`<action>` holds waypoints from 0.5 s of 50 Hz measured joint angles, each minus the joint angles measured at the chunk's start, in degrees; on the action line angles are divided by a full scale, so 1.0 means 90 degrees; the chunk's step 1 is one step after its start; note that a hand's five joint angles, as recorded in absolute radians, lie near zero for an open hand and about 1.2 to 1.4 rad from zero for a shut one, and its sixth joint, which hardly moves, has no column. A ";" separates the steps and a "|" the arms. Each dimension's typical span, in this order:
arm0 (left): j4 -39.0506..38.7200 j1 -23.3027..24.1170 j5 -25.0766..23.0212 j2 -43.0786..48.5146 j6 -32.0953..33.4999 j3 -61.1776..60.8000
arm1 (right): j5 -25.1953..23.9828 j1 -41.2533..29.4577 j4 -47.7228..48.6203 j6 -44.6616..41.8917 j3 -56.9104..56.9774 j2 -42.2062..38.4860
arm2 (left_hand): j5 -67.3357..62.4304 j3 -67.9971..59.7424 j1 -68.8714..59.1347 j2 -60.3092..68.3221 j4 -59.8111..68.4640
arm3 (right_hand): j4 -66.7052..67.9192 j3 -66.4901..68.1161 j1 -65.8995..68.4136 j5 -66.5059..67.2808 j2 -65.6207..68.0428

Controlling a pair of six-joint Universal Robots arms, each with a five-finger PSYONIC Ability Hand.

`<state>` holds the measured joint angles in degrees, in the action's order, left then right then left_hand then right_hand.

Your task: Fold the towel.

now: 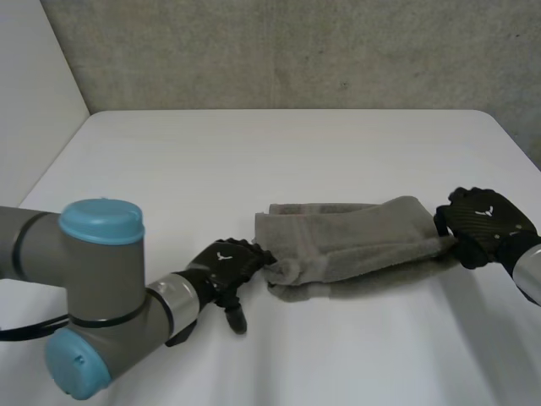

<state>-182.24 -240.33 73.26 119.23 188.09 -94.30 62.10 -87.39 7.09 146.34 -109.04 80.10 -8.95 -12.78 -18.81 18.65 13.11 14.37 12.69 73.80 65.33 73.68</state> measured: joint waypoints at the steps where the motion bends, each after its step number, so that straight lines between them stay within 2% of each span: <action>1: 0.0004 -0.0041 -0.0002 -0.0031 0.0001 -0.0037 | 0.0010 -0.0043 -0.0008 -0.0003 0.0038 0.0003 | 0.0002 0.0000 0.0011 -0.0007 0.0000 | 0.0000 0.0000 0.0001 0.0000 0.0000; 11: -0.0031 -0.0820 -0.0063 -0.0840 -0.0021 -0.0421 | 0.0090 -0.1014 0.0013 -0.0012 0.0867 -0.0047 | 0.0504 0.0000 0.0275 -0.0282 0.0000 | 0.0000 0.0000 0.0066 0.0086 0.0094; 17: -0.0051 -0.0873 -0.0074 -0.1205 -0.0043 -0.0465 | 0.0233 -0.1789 -0.0055 0.0007 0.1370 -0.0262 | 0.0587 0.0000 0.0424 -0.0397 0.0000 | 0.0000 0.0000 0.0070 0.0086 0.0094; 25: -0.0080 -0.0812 -0.0070 -0.1321 -0.0060 -0.0555 | 0.0607 -0.2252 -0.0250 0.0004 0.1637 -0.0459 | 0.0584 0.0000 0.0426 -0.0415 0.0000 | 0.0000 0.0000 0.0072 0.0086 0.0094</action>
<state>-182.96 -247.63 72.62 107.34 187.56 -99.29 67.56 -107.65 4.85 146.38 -94.31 75.97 -3.69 -12.78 -14.98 14.92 13.11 14.37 12.69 74.44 66.11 74.52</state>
